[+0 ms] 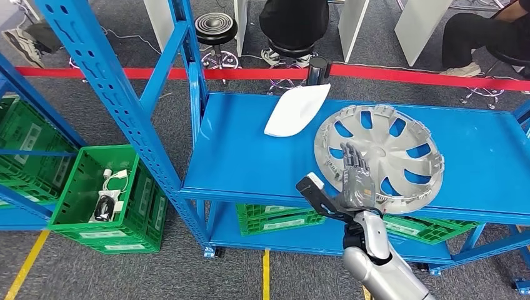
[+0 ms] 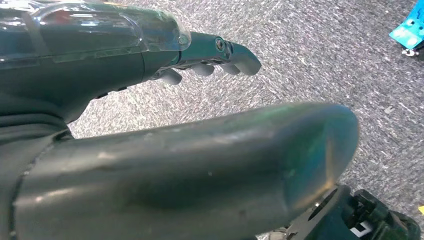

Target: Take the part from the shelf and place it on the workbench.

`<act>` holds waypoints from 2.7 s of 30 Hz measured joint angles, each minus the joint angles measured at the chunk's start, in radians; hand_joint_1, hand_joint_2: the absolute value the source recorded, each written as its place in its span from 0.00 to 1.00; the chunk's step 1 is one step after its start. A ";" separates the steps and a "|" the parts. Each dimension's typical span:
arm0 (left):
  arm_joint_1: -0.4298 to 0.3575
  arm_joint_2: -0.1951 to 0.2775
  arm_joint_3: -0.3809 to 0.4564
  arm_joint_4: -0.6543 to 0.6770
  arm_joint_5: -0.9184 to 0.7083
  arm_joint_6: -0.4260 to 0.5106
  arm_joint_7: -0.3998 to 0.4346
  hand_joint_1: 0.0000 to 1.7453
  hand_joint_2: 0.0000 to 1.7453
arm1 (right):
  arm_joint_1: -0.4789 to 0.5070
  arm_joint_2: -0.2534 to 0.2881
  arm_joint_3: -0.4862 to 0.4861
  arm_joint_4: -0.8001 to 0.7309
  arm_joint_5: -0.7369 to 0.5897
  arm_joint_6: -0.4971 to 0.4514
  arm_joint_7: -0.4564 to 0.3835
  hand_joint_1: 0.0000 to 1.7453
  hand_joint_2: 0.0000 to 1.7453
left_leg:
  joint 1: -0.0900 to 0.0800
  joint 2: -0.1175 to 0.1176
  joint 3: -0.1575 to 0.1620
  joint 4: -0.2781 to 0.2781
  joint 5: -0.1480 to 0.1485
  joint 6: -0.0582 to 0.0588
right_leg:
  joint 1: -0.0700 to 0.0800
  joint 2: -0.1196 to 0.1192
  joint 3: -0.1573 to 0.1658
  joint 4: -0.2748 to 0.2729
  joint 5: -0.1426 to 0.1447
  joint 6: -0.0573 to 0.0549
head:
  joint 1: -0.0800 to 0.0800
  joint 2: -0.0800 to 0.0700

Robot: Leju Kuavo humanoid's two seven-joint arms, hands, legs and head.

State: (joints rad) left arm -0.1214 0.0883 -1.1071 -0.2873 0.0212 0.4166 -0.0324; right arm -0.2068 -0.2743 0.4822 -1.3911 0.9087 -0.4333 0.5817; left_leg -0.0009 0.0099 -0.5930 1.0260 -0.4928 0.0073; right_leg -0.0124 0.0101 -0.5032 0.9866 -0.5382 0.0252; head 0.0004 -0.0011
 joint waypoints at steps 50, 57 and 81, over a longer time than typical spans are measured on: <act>0.002 0.022 -0.017 -0.003 0.026 0.007 -0.016 0.00 0.00 | -0.004 -0.090 -0.210 0.046 -0.042 0.548 0.113 0.00 1.00 | -0.002 -0.017 0.004 0.001 0.002 0.003 | -0.003 -0.009 0.009 -0.005 0.002 0.005 | 0.002 0.000; 0.002 0.021 -0.017 -0.003 0.028 0.012 -0.019 0.00 0.00 | -0.034 -0.117 -0.239 0.032 -0.069 0.682 0.113 0.00 1.00 | -0.003 -0.015 0.003 0.001 0.002 0.003 | -0.004 -0.009 0.009 -0.005 0.002 0.005 | 0.002 0.000; 0.001 0.003 -0.022 -0.003 0.046 0.041 -0.040 0.00 0.00 | -0.073 -0.188 -0.289 -0.014 -0.102 0.645 0.116 1.00 1.00 | -0.005 -0.013 0.001 0.001 0.005 0.007 | -0.005 -0.006 0.007 -0.006 0.006 0.009 | 0.003 0.000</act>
State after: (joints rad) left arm -0.1207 0.0914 -1.1292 -0.2899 0.0669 0.4581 -0.0727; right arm -0.2799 -0.4627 0.1933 -1.4055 0.8071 0.2115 0.6974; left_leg -0.0054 -0.0032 -0.5920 1.0271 -0.4881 0.0142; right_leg -0.0178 0.0039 -0.4967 0.9808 -0.5326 0.0339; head 0.0033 -0.0011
